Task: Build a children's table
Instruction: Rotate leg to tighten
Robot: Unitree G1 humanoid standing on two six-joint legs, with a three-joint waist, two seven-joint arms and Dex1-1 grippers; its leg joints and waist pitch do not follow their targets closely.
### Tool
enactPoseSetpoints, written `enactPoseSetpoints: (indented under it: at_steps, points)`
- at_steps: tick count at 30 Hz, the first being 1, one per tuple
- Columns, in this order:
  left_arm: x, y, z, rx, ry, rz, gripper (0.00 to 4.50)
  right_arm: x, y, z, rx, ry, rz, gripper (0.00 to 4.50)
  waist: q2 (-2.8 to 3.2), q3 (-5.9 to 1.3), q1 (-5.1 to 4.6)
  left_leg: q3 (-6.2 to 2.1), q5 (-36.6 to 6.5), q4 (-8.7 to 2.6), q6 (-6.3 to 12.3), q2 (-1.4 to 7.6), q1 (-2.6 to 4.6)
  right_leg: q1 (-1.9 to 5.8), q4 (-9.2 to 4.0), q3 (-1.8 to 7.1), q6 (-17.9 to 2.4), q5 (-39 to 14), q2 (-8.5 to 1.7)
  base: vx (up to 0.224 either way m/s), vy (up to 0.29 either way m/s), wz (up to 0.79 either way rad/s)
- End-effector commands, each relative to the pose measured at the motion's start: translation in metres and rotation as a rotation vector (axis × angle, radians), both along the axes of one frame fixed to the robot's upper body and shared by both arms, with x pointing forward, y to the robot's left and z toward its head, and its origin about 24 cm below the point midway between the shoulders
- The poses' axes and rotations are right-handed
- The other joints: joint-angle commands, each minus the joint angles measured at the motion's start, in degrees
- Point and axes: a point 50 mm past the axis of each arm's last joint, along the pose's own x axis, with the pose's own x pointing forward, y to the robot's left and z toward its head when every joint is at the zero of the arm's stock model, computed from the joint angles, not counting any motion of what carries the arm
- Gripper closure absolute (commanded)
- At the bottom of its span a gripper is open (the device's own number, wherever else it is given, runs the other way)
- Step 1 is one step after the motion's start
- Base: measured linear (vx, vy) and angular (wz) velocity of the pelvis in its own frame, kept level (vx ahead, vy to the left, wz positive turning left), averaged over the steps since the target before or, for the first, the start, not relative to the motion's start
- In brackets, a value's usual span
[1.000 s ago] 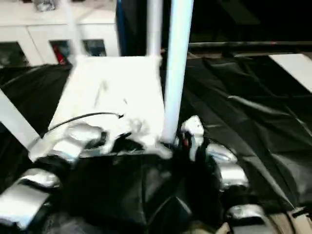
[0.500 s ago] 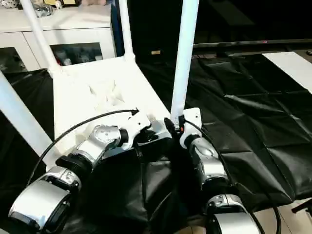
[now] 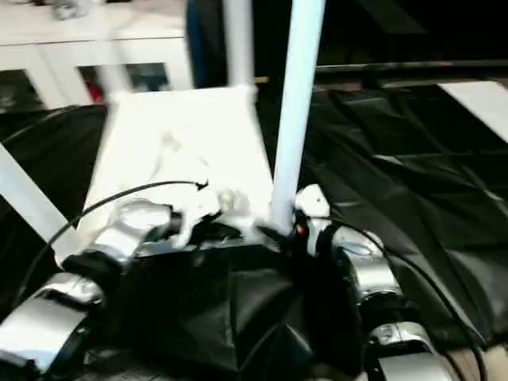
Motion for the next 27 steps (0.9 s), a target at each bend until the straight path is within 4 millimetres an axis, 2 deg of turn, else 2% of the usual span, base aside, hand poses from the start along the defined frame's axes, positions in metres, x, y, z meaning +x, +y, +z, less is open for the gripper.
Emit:
enactPoseSetpoints:
  at_steps: [1,3,4,6,7,9,13,15,16,19,20,21,22,23,24,25,26,27]
  points:
    - [-0.012,-0.004,-0.006,-0.029,0.068,-0.106,4.5,-0.007,0.003,-0.005,-0.016,0.057,0.082,0.92,-0.77,-3.21,0.21,-2.49,-7.9,-3.62,7.19,5.52,0.83,2.29,-2.49,2.8,-17.2,-3.6,-4.88,0.0,0.0,0.0]
    - [-0.013,-0.001,-0.006,-0.024,0.077,-0.116,4.5,-0.007,0.002,-0.004,-0.015,0.059,0.094,0.92,-0.72,-3.19,0.31,-2.49,-8.3,-3.66,6.88,5.56,0.85,2.18,-2.51,2.81,-17.2,-4.1,-4.88,0.0,0.0,0.0]
    - [-0.015,0.002,-0.007,-0.014,0.09,-0.127,4.5,-0.008,0.001,-0.003,-0.013,0.065,0.108,0.92,-0.9,-3.1,0.39,-2.47,-9.0,-3.74,6.44,5.57,0.88,2.17,-2.65,2.83,-17.1,-5.3,-4.91,0.0,0.0,0.0]
    - [-0.015,0.005,-0.008,-0.01,0.088,-0.125,4.5,-0.008,0.001,-0.003,-0.007,0.072,0.114,1.16,-0.74,-3.07,0.46,-2.52,-9.7,-3.88,5.9,5.65,0.96,2.11,-2.74,2.84,-16.8,-6.6,-4.89,0.0,0.0,0.0]
    - [-0.015,0.005,-0.008,-0.01,0.088,-0.125,4.5,-0.008,0.001,-0.003,-0.007,0.072,0.114,1.25,-0.8,-3.02,0.44,-2.53,-10.3,-3.97,5.07,5.67,0.99,2.07,-2.77,2.89,-16.7,-7.3,-4.83,0.0,0.0,0.0]
    - [-0.015,0.005,-0.007,-0.016,0.084,-0.119,4.5,-0.009,0.002,-0.004,0.003,0.077,0.115,1.36,-0.99,-3.03,0.45,-2.52,-10.2,-3.94,4.69,5.64,0.98,2.14,-2.8,2.93,-16.5,-7.6,-4.94,0.0,0.0,0.0]
    - [-0.015,0.003,-0.006,-0.045,0.069,-0.094,4.5,-0.011,0.006,-0.006,0.031,0.086,0.097,1.72,-1.09,-3.16,0.57,-2.45,-8.3,-3.74,5.21,5.59,0.96,2.17,-2.53,2.94,-16.5,-5.8,-4.94,0.0,0.0,0.0]
    - [-0.012,0.0,-0.005,-0.067,0.045,-0.047,4.5,-0.009,0.009,-0.008,0.049,0.062,0.025,1.83,-1.18,-3.2,0.62,-2.42,-7.6,-3.65,5.56,5.57,0.88,2.16,-2.47,2.94,-16.4,-5.3,-5.02,0.0,0.0,0.0]
    - [-0.007,-0.003,-0.005,-0.071,0.014,0.024,4.5,-0.004,0.01,-0.014,0.031,0.058,-0.093,1.9,-1.21,-2.98,0.45,-2.51,-8.7,-3.84,4.87,5.58,0.84,2.0,-2.74,2.95,-16.1,-7.7,-5.05,0.0,0.0,0.0]
    - [-0.002,-0.005,-0.005,-0.061,-0.026,0.092,4.5,-0.001,0.012,-0.019,0.023,0.05,-0.185,1.95,-1.23,-2.62,-0.14,-2.72,-12.8,-4.08,2.36,5.48,0.88,1.71,-3.5,3.11,-14.5,-15.6,-5.21,0.0,0.0,0.0]
    - [0.0,-0.006,-0.005,-0.056,-0.034,0.117,4.5,0.0,0.013,-0.021,0.022,0.053,-0.22,1.98,-1.32,-2.34,-0.4,-2.84,-15.1,-4.26,1.34,5.32,1.16,1.58,-4.13,3.15,-13.4,-20.0,-5.18,0.0,0.0,0.0]
    - [0.004,-0.01,-0.006,-0.045,-0.057,0.178,4.5,0.003,0.015,-0.026,0.019,0.061,-0.311,1.98,-1.49,-2.43,-0.52,-2.87,-15.4,-4.21,1.03,5.24,1.21,1.58,-4.23,3.22,-12.8,-21.2,-5.2,0.0,0.0,0.0]
    - [0.006,-0.012,-0.006,-0.04,-0.069,0.207,4.5,0.004,0.016,-0.028,0.017,0.066,-0.357,2.0,-1.44,-2.15,-0.98,-3.15,-17.0,-4.42,0.1,5.24,1.5,1.16,-4.76,3.35,-11.6,-24.7,-5.23,0.0,0.0,0.0]
    - [0.01,-0.018,-0.006,-0.043,-0.083,0.255,4.5,0.007,0.019,-0.032,-0.001,0.062,-0.446,2.0,-1.46,-2.18,-1.2,-3.27,-17.4,-4.49,-0.1,5.18,1.35,1.3,-4.76,3.31,-11.3,-25.4,-5.23,0.0,0.0,0.0]
    - [0.01,-0.018,-0.006,-0.043,-0.086,0.261,4.5,0.007,0.02,-0.032,-0.002,0.063,-0.459,2.01,-1.37,-2.21,-1.42,-3.36,-17.7,-4.67,-0.43,5.21,1.37,1.25,-4.88,3.27,-10.6,-25.8,-5.11,0.0,0.0,0.0]
    - [0.014,-0.03,-0.005,-0.051,-0.11,0.329,4.5,0.012,0.024,-0.038,-0.01,0.081,-0.626,2.01,-1.17,-2.14,-1.55,-3.36,-18.3,-4.68,-0.63,5.19,1.46,0.9,-4.97,3.38,-10.6,-26.2,-5.13,0.0,0.0,0.0]
    - [0.015,-0.037,-0.005,-0.055,-0.117,0.358,4.5,0.014,0.026,-0.04,-0.013,0.092,-0.705,2.01,-1.3,-2.16,-1.76,-3.4,-19.2,-4.72,-1.41,5.1,1.8,0.75,-5.09,3.33,-10.2,-27.0,-4.98,0.0,0.0,0.0]
    - [0.015,-0.037,-0.005,-0.055,-0.117,0.358,4.5,0.014,0.026,-0.04,-0.013,0.092,-0.705,2.01,-1.07,-2.16,-1.83,-3.49,-19.3,-4.76,-1.58,5.05,1.68,0.79,-5.13,3.38,-10.1,-27.1,-5.12,0.0,0.0,0.0]
